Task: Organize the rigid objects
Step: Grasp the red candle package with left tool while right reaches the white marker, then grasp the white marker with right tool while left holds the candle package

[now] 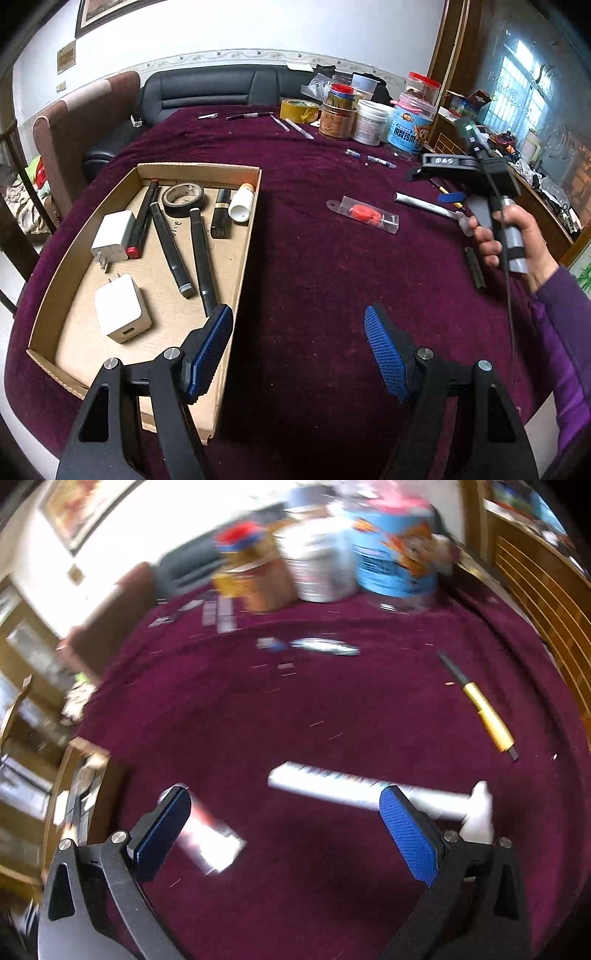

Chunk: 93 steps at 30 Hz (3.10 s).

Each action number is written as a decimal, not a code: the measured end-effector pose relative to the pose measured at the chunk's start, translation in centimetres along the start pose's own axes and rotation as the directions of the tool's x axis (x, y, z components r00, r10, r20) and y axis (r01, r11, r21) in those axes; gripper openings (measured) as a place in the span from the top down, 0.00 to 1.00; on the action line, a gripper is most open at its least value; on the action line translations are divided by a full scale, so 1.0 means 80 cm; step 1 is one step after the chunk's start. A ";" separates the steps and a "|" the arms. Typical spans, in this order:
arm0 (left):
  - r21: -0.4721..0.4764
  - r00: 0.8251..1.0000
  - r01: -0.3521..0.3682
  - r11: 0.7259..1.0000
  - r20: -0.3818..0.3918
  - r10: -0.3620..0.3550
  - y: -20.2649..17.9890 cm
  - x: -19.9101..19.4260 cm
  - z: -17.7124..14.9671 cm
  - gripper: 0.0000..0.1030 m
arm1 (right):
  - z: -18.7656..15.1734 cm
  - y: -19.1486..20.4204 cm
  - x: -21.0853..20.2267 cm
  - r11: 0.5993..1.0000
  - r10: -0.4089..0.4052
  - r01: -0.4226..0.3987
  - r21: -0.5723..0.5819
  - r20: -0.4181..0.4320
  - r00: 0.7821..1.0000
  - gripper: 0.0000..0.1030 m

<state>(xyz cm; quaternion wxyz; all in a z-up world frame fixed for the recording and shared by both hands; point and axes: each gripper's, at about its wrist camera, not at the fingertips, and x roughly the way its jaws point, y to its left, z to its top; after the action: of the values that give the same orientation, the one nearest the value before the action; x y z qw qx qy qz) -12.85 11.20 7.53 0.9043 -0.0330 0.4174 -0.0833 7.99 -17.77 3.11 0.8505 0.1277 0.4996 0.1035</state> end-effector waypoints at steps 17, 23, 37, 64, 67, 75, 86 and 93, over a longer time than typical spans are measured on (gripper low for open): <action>-0.104 0.976 0.173 0.979 -0.112 -0.184 -0.038 0.063 0.075 0.34 | -0.105 -0.029 -0.047 0.920 0.351 -0.365 0.143 0.114 0.929 0.00; -0.290 0.962 0.143 0.946 -0.184 -0.201 -0.057 0.162 0.127 0.34 | -0.108 -0.094 -0.083 0.890 0.286 -0.365 0.274 0.288 0.914 0.00; -0.214 0.967 -0.094 0.972 -0.251 0.038 -0.115 0.258 0.155 0.28 | -0.095 -0.128 -0.077 0.773 0.409 -0.515 0.370 0.330 0.851 0.00; 0.108 0.976 0.088 0.990 -0.209 -0.064 -0.125 0.153 0.054 0.78 | -0.095 -0.120 -0.062 0.859 0.291 -0.386 0.336 0.298 0.909 0.00; 0.047 0.983 0.115 0.992 -0.149 -0.107 -0.098 0.110 0.051 0.78 | -0.095 -0.119 -0.063 0.862 0.294 -0.390 0.325 0.305 0.906 0.00; -0.046 0.982 0.190 0.981 0.021 -0.189 -0.023 0.007 0.037 0.77 | -0.101 -0.092 -0.083 0.938 0.142 -0.230 0.260 0.316 0.938 0.02; -0.124 0.964 0.257 0.959 0.100 -0.245 0.061 -0.036 0.013 0.77 | -0.165 0.013 -0.085 0.990 -0.003 -0.008 0.141 0.076 0.997 0.35; -0.232 0.983 0.161 0.959 0.128 -0.134 0.150 -0.068 -0.013 0.77 | -0.159 0.002 -0.046 0.954 -0.179 0.165 0.249 0.037 0.983 0.40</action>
<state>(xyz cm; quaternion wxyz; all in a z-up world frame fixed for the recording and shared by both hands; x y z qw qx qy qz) -15.62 24.03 9.37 0.9066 -0.1784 0.3698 -0.0974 -4.92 -17.29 0.26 0.8484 0.1905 0.4924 -0.0371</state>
